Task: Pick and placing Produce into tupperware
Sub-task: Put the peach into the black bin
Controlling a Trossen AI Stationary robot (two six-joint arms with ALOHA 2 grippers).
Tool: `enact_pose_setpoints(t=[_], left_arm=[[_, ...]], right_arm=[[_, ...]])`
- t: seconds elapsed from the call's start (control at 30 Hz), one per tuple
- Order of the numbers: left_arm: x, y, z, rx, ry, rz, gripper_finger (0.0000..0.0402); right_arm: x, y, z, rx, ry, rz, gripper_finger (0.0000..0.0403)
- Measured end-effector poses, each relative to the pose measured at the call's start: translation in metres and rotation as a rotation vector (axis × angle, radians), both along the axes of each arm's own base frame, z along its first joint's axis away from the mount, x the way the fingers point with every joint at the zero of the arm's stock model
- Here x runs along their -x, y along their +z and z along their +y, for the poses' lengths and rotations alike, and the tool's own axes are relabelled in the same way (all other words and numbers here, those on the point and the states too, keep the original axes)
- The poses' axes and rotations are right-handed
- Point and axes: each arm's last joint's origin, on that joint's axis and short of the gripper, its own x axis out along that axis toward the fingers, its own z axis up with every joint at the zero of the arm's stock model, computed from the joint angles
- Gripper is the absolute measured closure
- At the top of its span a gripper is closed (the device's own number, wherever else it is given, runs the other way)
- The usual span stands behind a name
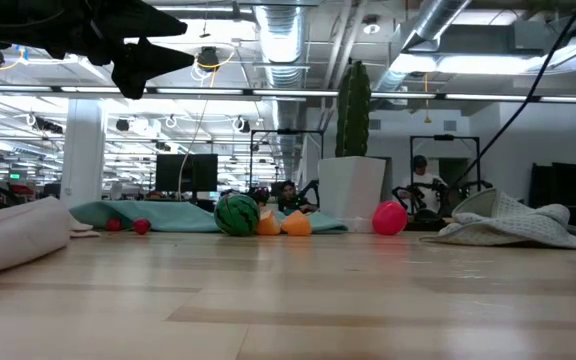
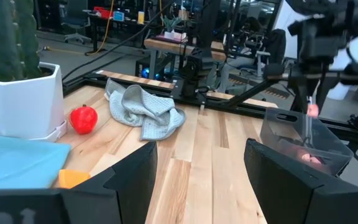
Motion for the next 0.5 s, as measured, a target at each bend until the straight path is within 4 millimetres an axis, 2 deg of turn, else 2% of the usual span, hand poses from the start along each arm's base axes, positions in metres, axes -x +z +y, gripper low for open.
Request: enact_pose_setpoints(t=[0.17,0.3,0.5], left_arm=[[0.0,0.0,0.0,0.0,0.0,0.001,0.0171],[0.0,0.0,0.0,-0.001,0.0,0.004,0.0171],[0.0,-0.001,0.0,-0.002,0.0,0.007,0.0171]], right_arm=[[-0.004,-0.027,0.011,0.008,-0.046,0.081,0.0295],[-0.006,-0.038,0.015,0.013,-0.067,0.102,0.029],[-0.011,-0.046,0.013,0.013,-0.093,0.141,0.024]])
